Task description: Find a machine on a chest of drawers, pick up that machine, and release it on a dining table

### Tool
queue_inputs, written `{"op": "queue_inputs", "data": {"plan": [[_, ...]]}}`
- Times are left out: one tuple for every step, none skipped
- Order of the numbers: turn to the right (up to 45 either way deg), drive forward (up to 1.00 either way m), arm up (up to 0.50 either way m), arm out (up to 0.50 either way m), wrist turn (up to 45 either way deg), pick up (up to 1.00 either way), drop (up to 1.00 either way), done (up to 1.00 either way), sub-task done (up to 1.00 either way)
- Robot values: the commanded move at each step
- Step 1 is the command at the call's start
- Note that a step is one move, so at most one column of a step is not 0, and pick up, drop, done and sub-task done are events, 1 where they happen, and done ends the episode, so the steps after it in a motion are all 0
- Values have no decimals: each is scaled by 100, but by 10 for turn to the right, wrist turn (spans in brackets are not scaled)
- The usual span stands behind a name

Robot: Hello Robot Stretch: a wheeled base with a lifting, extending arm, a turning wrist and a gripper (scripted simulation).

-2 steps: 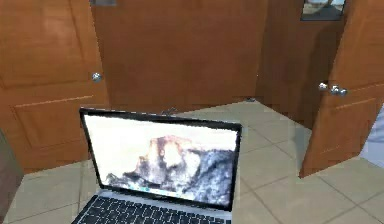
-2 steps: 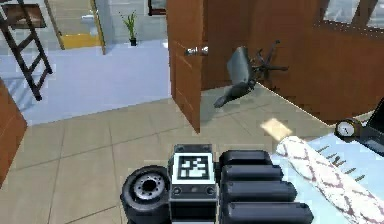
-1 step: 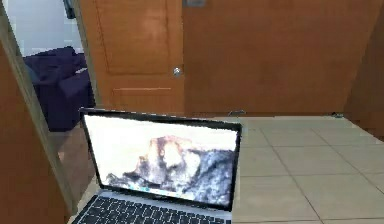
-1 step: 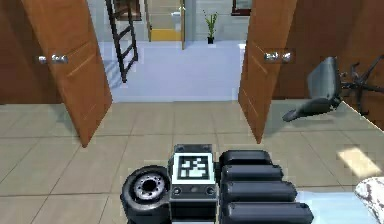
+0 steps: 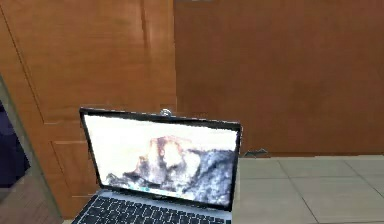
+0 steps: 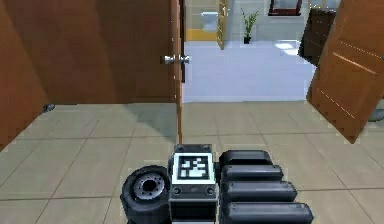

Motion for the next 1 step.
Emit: {"op": "queue_inputs", "data": {"plan": [[-450, 0, 0, 0, 0, 0, 0, 0, 0]]}}
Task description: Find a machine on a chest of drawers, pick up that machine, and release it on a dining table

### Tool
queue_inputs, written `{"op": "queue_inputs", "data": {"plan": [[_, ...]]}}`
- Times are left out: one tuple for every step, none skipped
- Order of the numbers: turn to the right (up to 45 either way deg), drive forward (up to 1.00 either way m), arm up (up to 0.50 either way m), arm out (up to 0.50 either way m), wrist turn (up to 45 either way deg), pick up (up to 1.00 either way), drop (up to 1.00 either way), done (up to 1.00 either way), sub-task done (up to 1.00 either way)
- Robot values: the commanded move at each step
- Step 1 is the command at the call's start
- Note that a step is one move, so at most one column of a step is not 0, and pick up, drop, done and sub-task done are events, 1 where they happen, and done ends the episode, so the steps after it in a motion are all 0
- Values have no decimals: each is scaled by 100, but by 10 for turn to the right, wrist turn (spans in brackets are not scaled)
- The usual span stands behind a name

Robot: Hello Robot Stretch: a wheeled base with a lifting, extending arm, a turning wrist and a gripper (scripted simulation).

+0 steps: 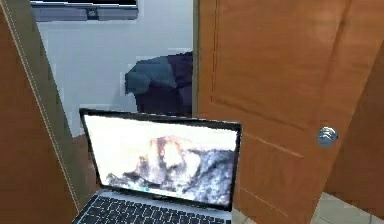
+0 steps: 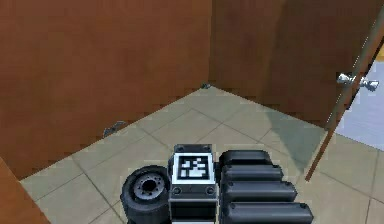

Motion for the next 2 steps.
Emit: {"op": "queue_inputs", "data": {"plan": [[-210, 0, 0, 0, 0, 0, 0, 0, 0], [0, 40, 0, 0, 0, 0, 0, 0, 0]]}}
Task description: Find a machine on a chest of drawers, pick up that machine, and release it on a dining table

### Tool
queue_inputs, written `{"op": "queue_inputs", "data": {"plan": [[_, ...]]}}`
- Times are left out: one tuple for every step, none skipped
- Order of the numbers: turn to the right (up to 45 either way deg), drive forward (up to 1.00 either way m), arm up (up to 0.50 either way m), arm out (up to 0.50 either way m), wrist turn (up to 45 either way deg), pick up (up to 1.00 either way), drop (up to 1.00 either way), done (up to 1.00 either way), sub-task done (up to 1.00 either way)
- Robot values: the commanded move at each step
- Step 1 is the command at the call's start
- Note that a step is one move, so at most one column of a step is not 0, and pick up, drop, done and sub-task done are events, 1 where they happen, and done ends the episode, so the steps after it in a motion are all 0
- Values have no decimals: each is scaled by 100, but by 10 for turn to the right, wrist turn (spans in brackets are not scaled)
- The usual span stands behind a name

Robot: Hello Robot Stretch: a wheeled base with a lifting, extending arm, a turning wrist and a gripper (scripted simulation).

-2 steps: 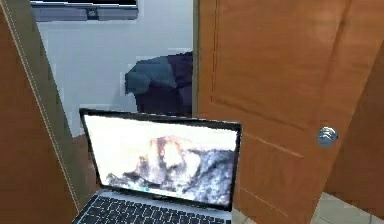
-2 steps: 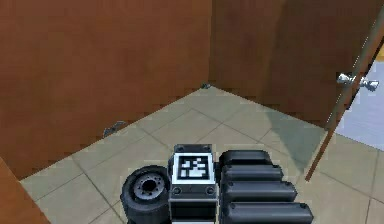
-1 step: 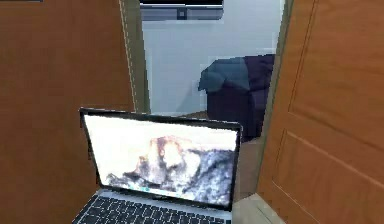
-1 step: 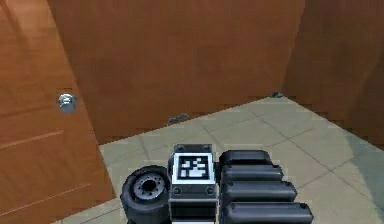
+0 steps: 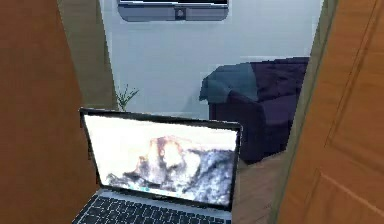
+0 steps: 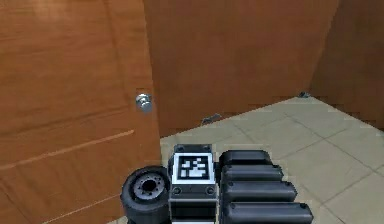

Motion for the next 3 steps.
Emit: {"op": "queue_inputs", "data": {"plan": [[240, 0, 0, 0, 0, 0, 0, 0, 0], [0, 60, 0, 0, 0, 0, 0, 0, 0], [-90, 0, 0, 0, 0, 0, 0, 0, 0]]}}
